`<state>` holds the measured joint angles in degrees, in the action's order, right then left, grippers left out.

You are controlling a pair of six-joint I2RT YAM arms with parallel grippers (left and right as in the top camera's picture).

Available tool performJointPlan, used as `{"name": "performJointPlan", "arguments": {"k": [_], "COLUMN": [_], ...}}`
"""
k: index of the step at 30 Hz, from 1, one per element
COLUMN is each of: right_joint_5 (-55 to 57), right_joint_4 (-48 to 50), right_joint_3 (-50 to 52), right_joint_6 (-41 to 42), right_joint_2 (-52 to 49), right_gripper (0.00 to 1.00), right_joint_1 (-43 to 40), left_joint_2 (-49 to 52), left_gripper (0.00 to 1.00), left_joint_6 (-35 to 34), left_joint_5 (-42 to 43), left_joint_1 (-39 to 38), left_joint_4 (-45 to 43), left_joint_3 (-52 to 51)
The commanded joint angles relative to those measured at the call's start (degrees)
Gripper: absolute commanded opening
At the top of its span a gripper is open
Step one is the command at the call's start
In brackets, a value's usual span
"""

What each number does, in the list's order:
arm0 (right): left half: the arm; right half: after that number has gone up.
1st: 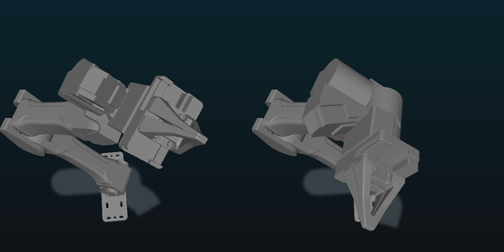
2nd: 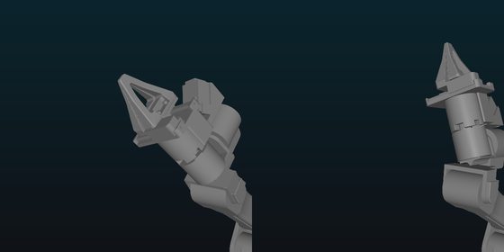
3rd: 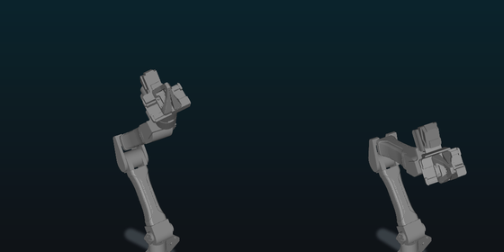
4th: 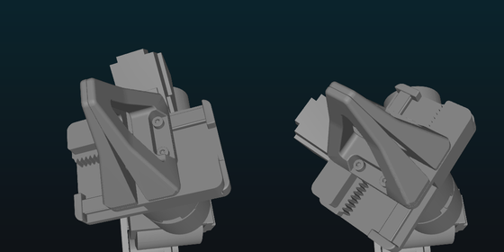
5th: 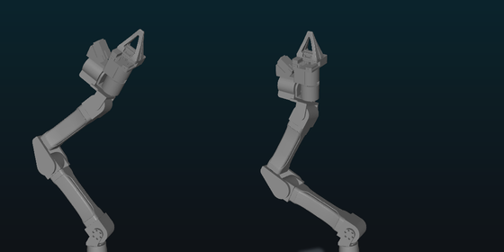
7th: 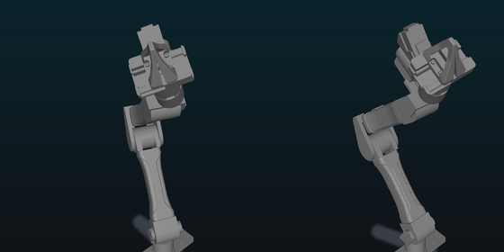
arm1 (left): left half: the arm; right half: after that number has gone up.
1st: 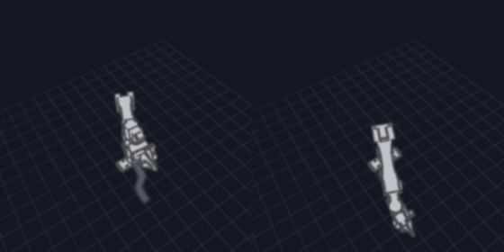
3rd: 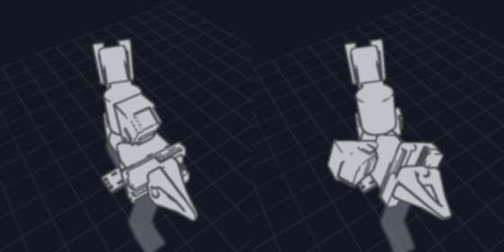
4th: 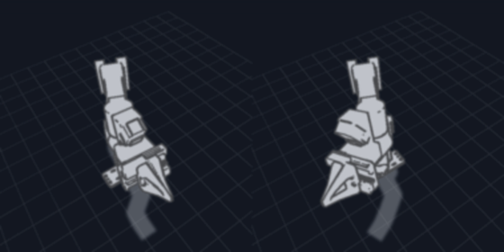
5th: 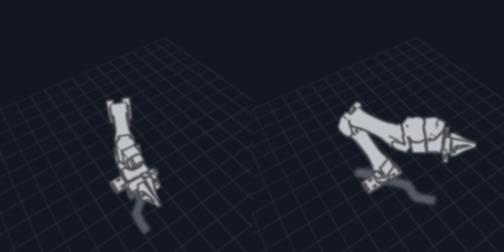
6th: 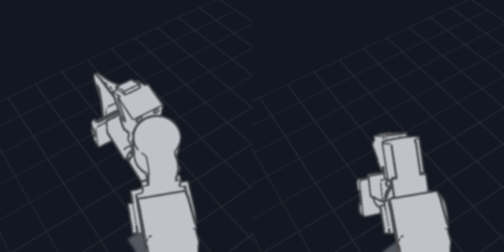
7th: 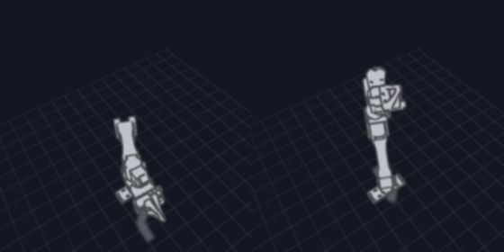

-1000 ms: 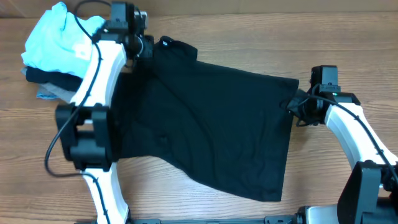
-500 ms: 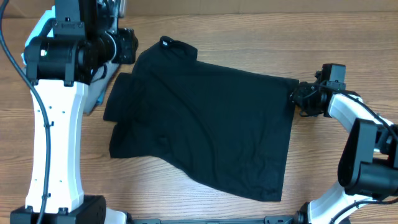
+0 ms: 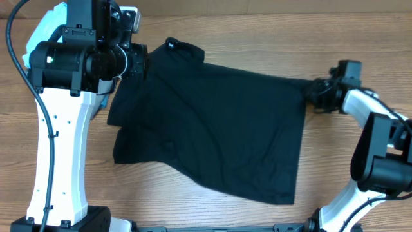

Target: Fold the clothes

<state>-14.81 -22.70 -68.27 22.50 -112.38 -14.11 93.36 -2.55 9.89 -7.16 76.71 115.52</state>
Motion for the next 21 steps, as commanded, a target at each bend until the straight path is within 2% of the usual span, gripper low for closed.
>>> {"name": "performJointPlan", "arguments": {"k": [1, 4, 5, 7, 8, 15, 19, 21], "right_joint_5": [-1.4, -2.54, -2.95, -3.76, -3.98, -9.68, -11.93, -11.87], "right_joint_4": [-0.26, -0.79, -0.81, -1.38, -2.05, -12.2, -19.08, -23.69], "right_joint_3": [-8.22, -12.94, -13.88, -15.21, -15.69, -16.98, -16.98, -16.98], "right_joint_6": [0.26, 0.24, 0.24, 0.2, -0.02, -3.37, -6.32, -7.48], "right_joint_2": [0.39, 0.39, 0.39, 0.39, 0.42, 3.08, 7.52, 11.19], "right_gripper": [0.04, 0.04, 0.09, 0.55, 0.59, 0.6, 0.59, 0.59], "right_joint_1": [-3.96, -5.84, -6.16, -6.62, -6.84, -8.61, -9.35, -9.38], "left_joint_2": [-0.87, -0.85, -0.85, -0.85, -0.85, -0.85, -0.87, -0.87], "left_gripper": [0.43, 0.43, 0.43, 0.43, 0.44, 0.51, 0.68, 0.72], "left_joint_6": [1.07, 1.09, 1.09, 1.09, 1.11, 1.33, 1.31, 1.31], "left_joint_5": [0.68, 0.66, 0.66, 0.63, 0.61, -0.96, -5.77, -7.91], "left_joint_1": [-0.39, -0.39, -0.39, -0.39, -0.39, -0.37, -0.37, -0.37], "left_joint_4": [0.02, 0.04, 0.02, 0.04, 0.04, 1.88, 5.01, 6.71], "left_joint_3": [0.35, 0.35, 0.35, 0.35, 0.35, 0.35, 0.35, 0.35]}}
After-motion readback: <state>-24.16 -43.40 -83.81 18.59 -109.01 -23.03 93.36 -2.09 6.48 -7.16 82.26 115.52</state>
